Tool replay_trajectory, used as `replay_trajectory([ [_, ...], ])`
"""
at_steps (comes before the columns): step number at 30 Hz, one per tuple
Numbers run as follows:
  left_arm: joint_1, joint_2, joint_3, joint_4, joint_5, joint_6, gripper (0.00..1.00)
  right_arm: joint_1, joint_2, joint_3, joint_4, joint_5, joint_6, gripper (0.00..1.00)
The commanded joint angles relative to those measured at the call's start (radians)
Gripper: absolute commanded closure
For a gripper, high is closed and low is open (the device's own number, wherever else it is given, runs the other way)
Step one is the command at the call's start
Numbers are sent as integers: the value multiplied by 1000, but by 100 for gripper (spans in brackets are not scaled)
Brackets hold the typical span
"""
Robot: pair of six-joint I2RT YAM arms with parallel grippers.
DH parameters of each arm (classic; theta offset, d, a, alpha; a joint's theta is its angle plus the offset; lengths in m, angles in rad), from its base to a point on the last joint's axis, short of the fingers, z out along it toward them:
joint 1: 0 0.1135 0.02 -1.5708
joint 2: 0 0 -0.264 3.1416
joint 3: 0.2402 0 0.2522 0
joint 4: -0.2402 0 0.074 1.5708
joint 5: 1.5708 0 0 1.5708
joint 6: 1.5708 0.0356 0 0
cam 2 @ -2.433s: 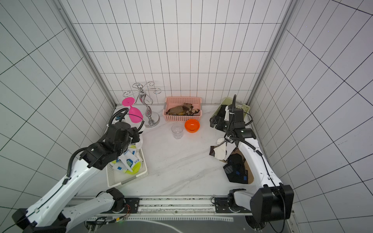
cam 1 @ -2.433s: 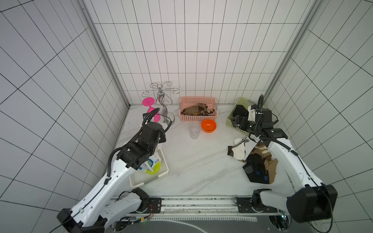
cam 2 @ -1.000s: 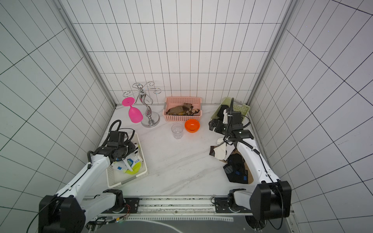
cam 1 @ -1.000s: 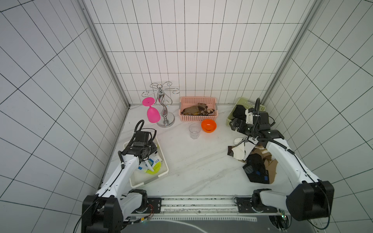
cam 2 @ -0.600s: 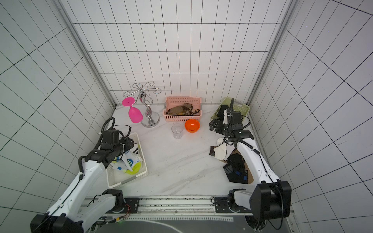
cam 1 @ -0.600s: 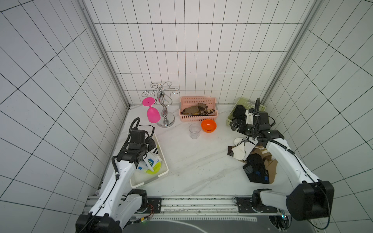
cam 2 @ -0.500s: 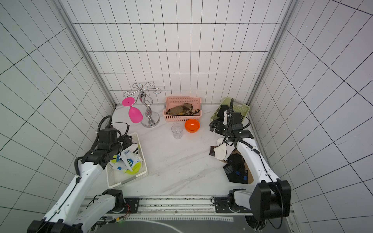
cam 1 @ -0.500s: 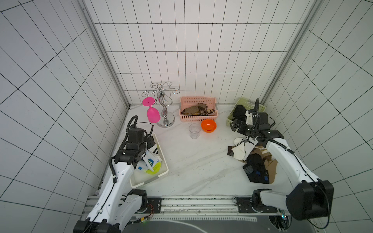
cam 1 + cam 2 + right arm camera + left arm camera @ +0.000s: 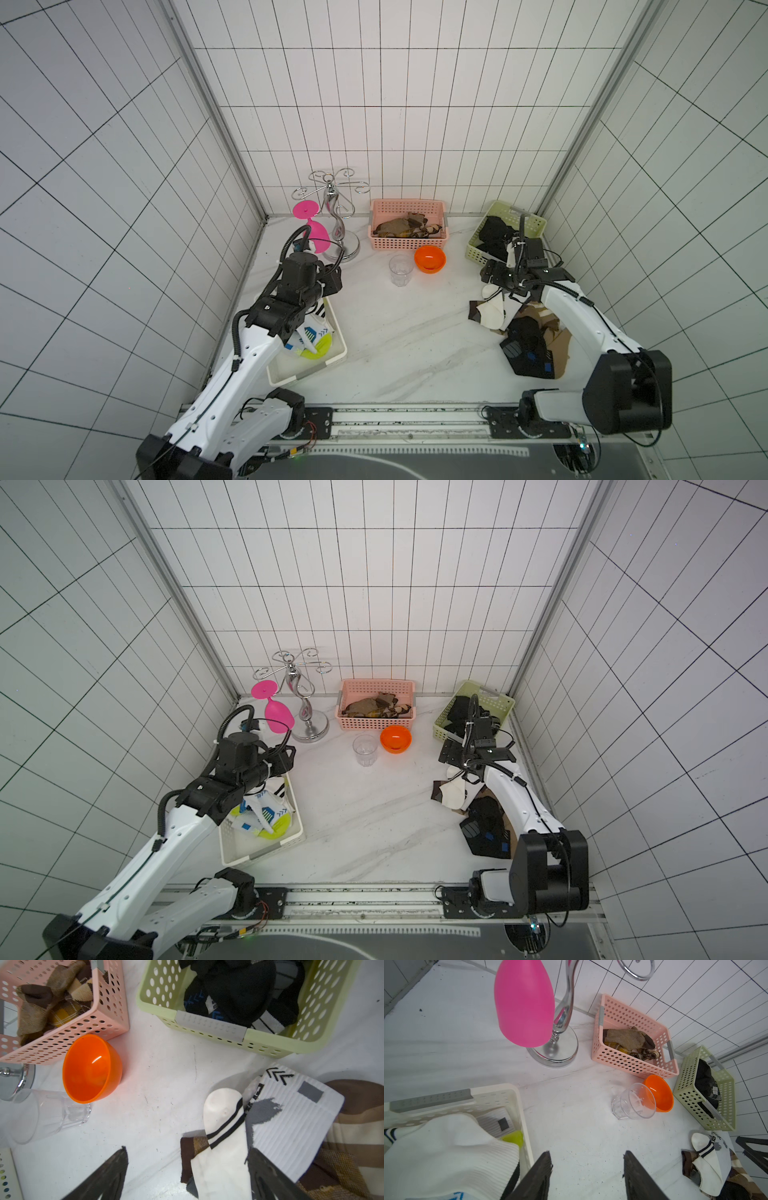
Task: Sort the socks into the basket by color
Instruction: Place the sock in the bin, then pick up the sock at the center of the board.
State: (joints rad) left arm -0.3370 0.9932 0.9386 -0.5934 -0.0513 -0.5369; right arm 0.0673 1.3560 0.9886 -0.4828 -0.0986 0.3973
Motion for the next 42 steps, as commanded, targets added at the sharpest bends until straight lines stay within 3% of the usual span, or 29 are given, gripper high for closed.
replay_trajectory([
  [1, -23, 19, 26, 75, 24, 3, 43, -27, 31, -72, -30, 34, 11, 10],
  [8, -33, 39, 31, 116, 65, 9, 44, -52, 91, -114, -22, 22, 26, 11],
  [13, -33, 48, 25, 136, 82, 14, 44, -53, 135, -147, 1, -29, 36, 22],
  [17, -32, 53, 20, 145, 89, 18, 44, -52, 147, -160, 12, -60, 37, 46],
  [19, -33, 53, 13, 155, 89, 21, 43, -52, 147, -163, 12, -62, 36, 51],
  [21, -33, 51, 4, 173, 88, 20, 43, -52, 142, -164, 6, -64, 38, 74],
  [22, -33, 50, 2, 180, 89, 21, 43, -51, 136, -163, 4, -64, 39, 81],
  [25, -33, 56, 2, 194, 96, 22, 43, -46, 111, -158, -5, -58, 41, 85],
  [28, -34, 68, 4, 202, 114, 23, 43, -44, 92, -150, -20, -51, 40, 100],
  [37, -61, 89, 9, 240, 146, 41, 43, -15, 18, -115, -48, -30, 23, 100],
  [42, -119, 110, 16, 281, 163, 76, 42, 46, -7, -61, -51, -54, 5, 100],
])
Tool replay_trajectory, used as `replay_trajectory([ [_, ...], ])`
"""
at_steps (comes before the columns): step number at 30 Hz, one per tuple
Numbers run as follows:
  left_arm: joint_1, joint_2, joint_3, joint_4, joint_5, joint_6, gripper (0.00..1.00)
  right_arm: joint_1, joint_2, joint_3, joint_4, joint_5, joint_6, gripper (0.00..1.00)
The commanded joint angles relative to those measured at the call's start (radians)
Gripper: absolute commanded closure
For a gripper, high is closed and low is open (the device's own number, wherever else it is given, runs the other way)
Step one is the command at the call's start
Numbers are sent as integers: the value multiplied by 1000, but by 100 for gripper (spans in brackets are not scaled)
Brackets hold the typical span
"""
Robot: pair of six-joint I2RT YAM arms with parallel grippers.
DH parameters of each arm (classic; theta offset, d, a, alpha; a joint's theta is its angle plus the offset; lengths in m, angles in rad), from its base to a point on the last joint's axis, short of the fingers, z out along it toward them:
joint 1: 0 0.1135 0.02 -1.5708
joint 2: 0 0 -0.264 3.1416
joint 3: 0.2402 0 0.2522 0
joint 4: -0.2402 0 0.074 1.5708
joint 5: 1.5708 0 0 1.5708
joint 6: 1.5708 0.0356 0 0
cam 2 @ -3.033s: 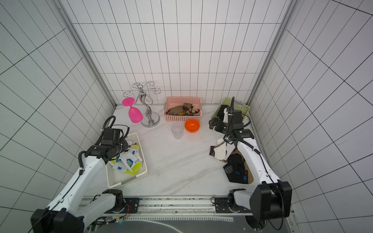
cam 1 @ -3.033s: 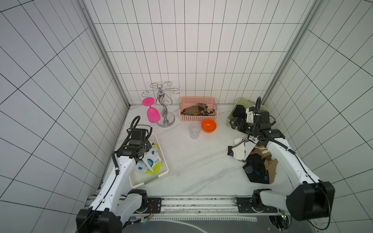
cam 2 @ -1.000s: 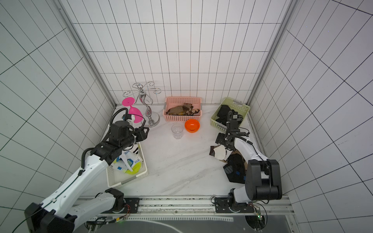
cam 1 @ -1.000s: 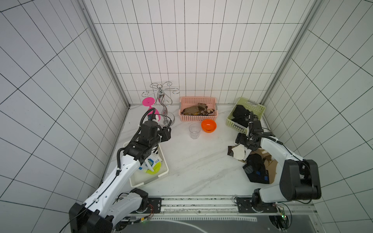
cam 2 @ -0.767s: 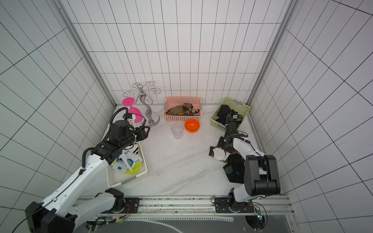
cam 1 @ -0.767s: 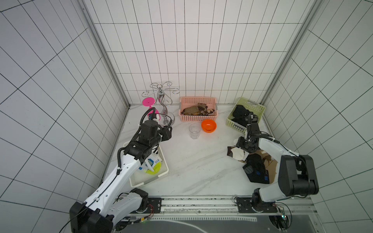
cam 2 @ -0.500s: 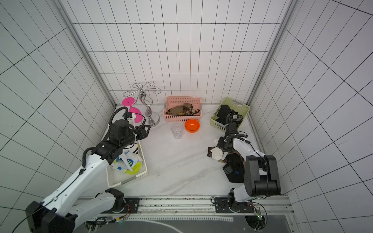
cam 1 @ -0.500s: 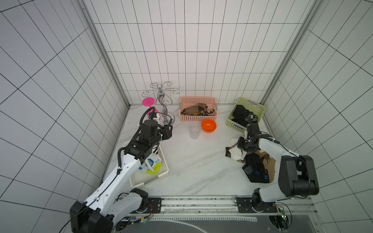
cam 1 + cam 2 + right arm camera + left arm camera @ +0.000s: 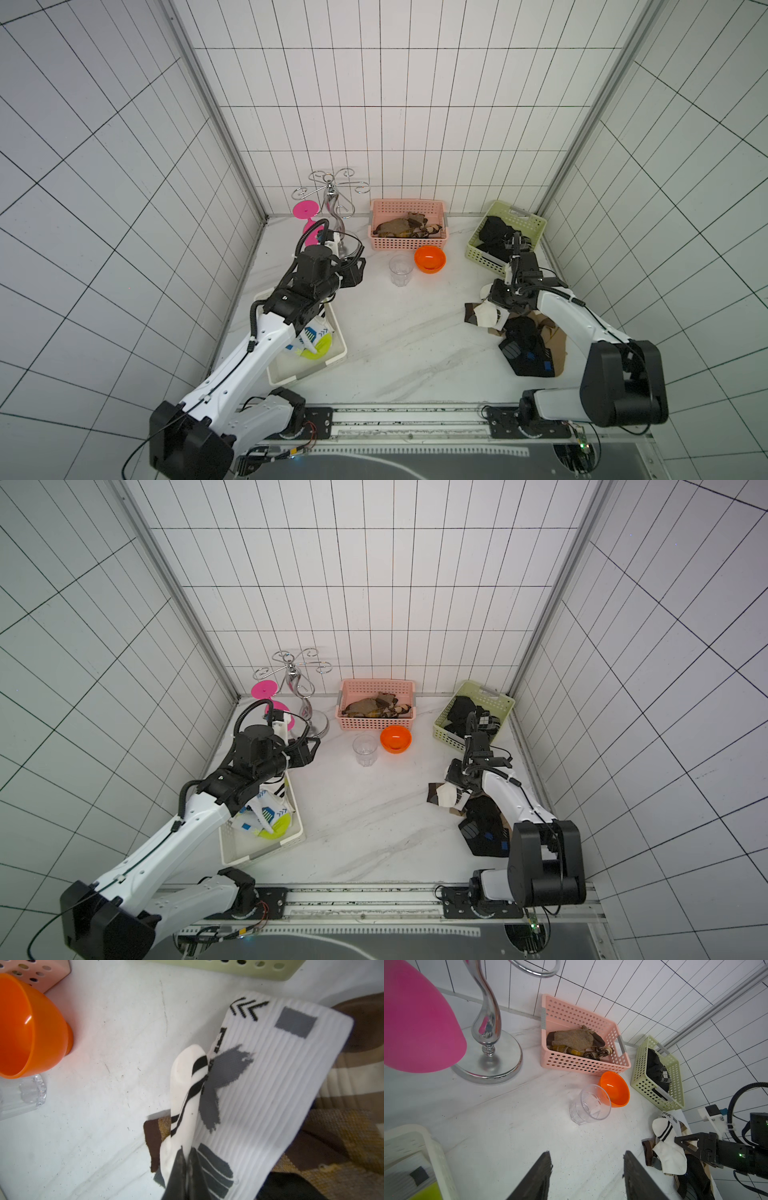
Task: Sort the socks into the basket by color
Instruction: Pick up the sock at the center of the board.
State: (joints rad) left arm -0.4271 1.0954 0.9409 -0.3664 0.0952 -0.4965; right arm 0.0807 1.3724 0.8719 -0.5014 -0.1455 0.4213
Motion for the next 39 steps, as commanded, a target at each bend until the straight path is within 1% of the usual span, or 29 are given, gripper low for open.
replay_trajectory([
  [1, -46, 7, 12, 68, 12, 46, 42, 48, -31, 71, -33, -12, -22, 100],
  [8, -158, 17, -27, 209, 41, 113, 38, 105, -73, 167, -36, -100, -41, 100],
  [14, -261, 48, -64, 328, 61, 171, 36, 140, -115, 202, -10, -208, -44, 100],
  [18, -329, 81, -80, 399, 73, 219, 35, 145, -140, 213, 23, -306, -35, 100],
  [21, -390, 92, -104, 467, 46, 274, 35, 149, -150, 236, 36, -383, -35, 100],
  [24, -434, 111, -111, 514, 27, 319, 33, 156, -153, 256, 51, -462, -30, 100],
  [27, -460, 143, -97, 542, 22, 344, 32, 167, -156, 267, 78, -532, -17, 100],
  [32, -495, 208, -70, 598, 6, 375, 30, 187, -160, 270, 135, -615, 17, 100],
  [35, -518, 252, -47, 614, -50, 406, 29, 195, -160, 272, 156, -662, 24, 100],
  [39, -537, 299, -21, 651, -118, 442, 29, 210, -159, 282, 161, -697, 15, 100],
])
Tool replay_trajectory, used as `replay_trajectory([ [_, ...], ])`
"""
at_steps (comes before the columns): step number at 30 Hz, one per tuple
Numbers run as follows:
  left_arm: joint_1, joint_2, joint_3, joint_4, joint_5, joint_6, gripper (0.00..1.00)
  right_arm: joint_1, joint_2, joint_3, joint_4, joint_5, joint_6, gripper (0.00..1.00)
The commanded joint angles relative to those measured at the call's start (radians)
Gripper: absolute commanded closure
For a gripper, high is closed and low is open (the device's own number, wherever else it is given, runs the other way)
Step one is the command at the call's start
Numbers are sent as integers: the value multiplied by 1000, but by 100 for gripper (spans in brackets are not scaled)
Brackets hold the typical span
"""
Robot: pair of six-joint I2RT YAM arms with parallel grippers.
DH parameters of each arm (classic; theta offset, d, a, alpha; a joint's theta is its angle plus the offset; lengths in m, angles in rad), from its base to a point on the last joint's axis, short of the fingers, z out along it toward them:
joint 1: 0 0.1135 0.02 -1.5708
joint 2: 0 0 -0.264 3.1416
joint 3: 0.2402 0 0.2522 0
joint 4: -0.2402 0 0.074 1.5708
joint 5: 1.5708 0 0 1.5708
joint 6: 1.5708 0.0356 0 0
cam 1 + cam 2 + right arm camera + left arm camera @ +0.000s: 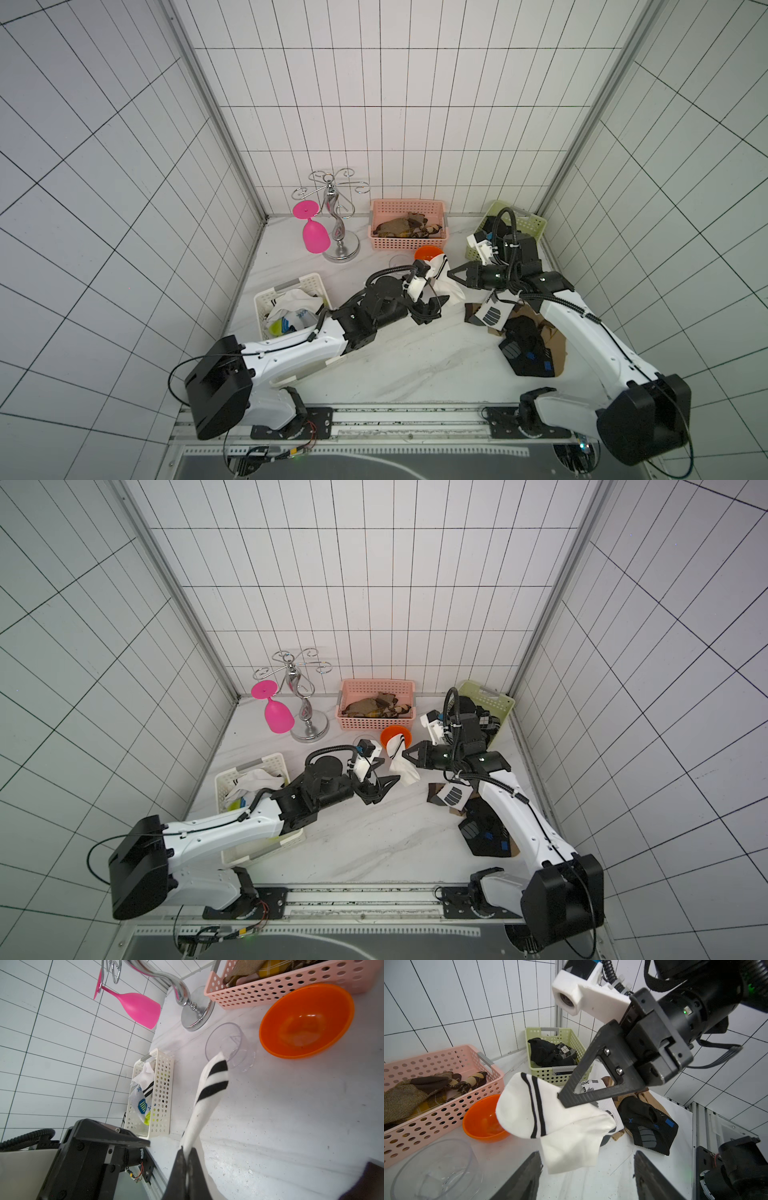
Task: Sort the socks into the basket by color
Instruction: Pick up the sock at the center of the board.
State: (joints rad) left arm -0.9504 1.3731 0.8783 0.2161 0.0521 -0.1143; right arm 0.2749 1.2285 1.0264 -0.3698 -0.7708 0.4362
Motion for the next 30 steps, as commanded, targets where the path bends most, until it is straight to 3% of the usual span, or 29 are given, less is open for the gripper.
replay_trajectory([
  [1, -17, 30, 44, 82, -94, 67, 29, 19, -15, 129, 29, -76, -2, 100],
  [8, -24, 107, 82, 112, -163, 114, 31, 24, -19, 134, 36, -119, -14, 100],
  [11, -24, 131, 99, 97, -170, 117, 38, 24, -23, 129, 56, -139, -2, 100],
  [21, -24, 133, 125, 59, -185, 102, 100, 24, -34, 124, 82, -164, 8, 100],
  [26, -24, 89, 122, 12, -195, 91, 100, 23, -21, 134, 84, -151, 4, 100],
  [30, -24, 40, 115, -46, -229, 77, 100, 21, -8, 148, 83, -133, 2, 76],
])
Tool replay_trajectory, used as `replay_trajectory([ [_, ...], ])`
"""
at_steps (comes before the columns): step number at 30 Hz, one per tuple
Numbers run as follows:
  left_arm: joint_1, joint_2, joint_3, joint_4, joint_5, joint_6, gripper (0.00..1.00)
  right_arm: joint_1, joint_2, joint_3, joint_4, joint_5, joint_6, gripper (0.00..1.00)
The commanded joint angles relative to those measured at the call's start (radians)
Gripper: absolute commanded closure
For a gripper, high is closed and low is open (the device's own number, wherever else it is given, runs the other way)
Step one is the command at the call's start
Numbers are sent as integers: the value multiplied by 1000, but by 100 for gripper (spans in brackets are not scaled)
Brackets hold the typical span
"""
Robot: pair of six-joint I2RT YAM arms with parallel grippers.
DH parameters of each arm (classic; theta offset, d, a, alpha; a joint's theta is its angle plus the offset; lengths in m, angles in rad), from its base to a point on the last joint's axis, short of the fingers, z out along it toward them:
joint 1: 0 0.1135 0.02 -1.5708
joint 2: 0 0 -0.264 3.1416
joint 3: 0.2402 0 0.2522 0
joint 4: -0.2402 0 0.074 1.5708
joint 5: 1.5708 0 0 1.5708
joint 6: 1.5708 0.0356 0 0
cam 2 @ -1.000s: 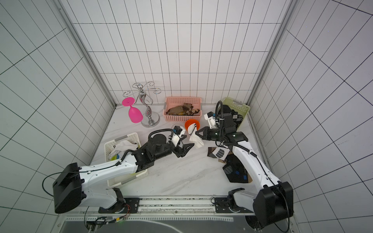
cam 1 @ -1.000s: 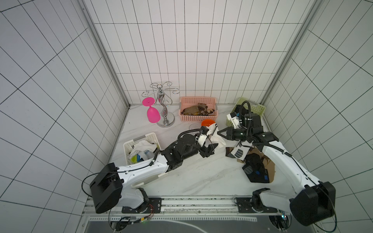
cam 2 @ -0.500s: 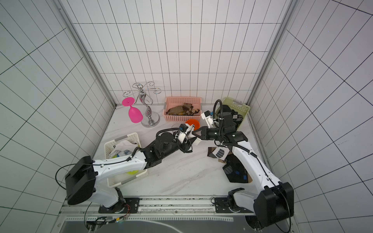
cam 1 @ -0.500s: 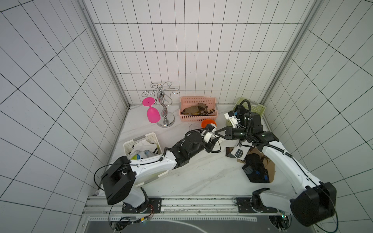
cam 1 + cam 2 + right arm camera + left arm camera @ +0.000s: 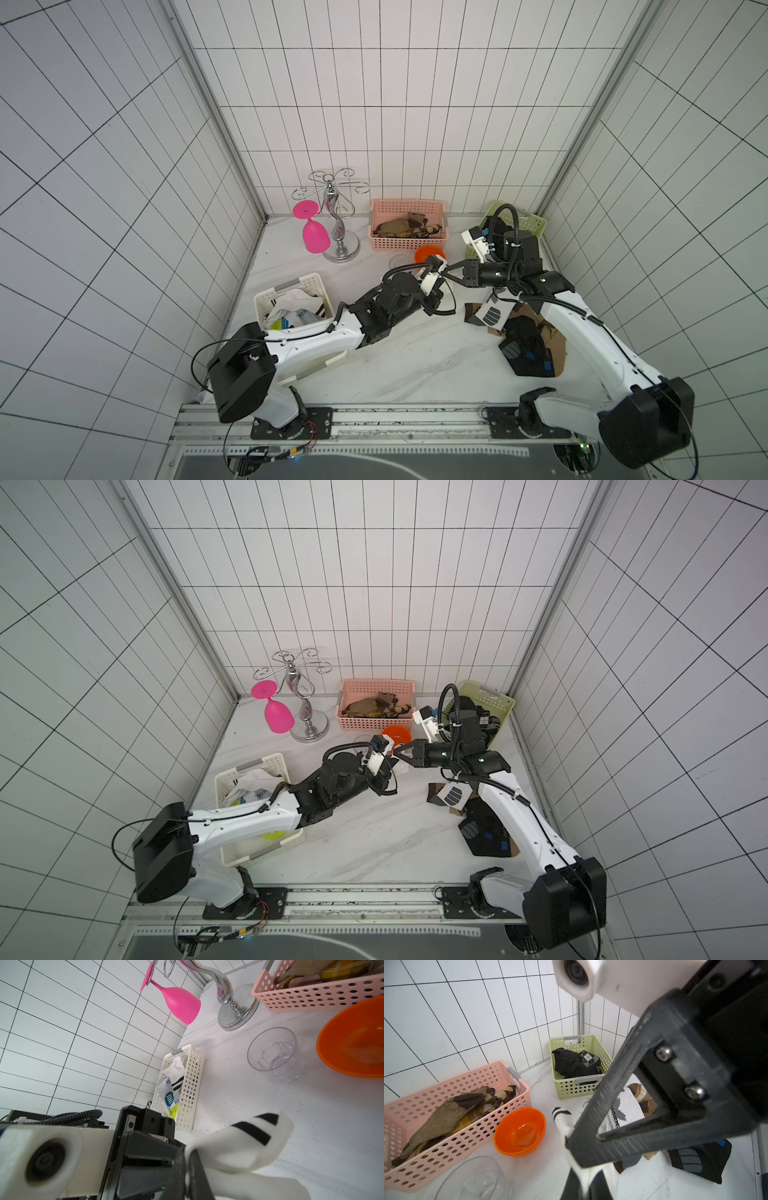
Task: Sort the socks into the basket by color
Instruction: Pick up the sock at the center of the board.
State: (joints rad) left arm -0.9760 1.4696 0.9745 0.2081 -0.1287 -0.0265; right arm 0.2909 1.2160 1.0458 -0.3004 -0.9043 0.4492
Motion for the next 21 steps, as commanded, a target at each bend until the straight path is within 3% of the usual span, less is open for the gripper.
replay_trajectory([
  [1, 2, -68, 23, -65, -57, -15, 100, 3, 8, 133, 14, 5, -12, 69],
  [8, 4, -154, 15, -211, -147, -89, 100, -35, 25, 164, 9, 5, -19, 29],
  [11, 5, -195, 6, -280, -191, -130, 100, -63, 27, 169, 7, 13, -15, 5],
  [12, 6, -210, 4, -301, -208, -146, 100, -68, 30, 169, 8, 15, -15, 0],
  [18, 51, -293, 7, -486, -282, -284, 100, -85, 57, 140, 8, 39, -10, 1],
  [21, 108, -332, 15, -599, -259, -361, 100, -104, 65, 109, 5, 65, -12, 0],
])
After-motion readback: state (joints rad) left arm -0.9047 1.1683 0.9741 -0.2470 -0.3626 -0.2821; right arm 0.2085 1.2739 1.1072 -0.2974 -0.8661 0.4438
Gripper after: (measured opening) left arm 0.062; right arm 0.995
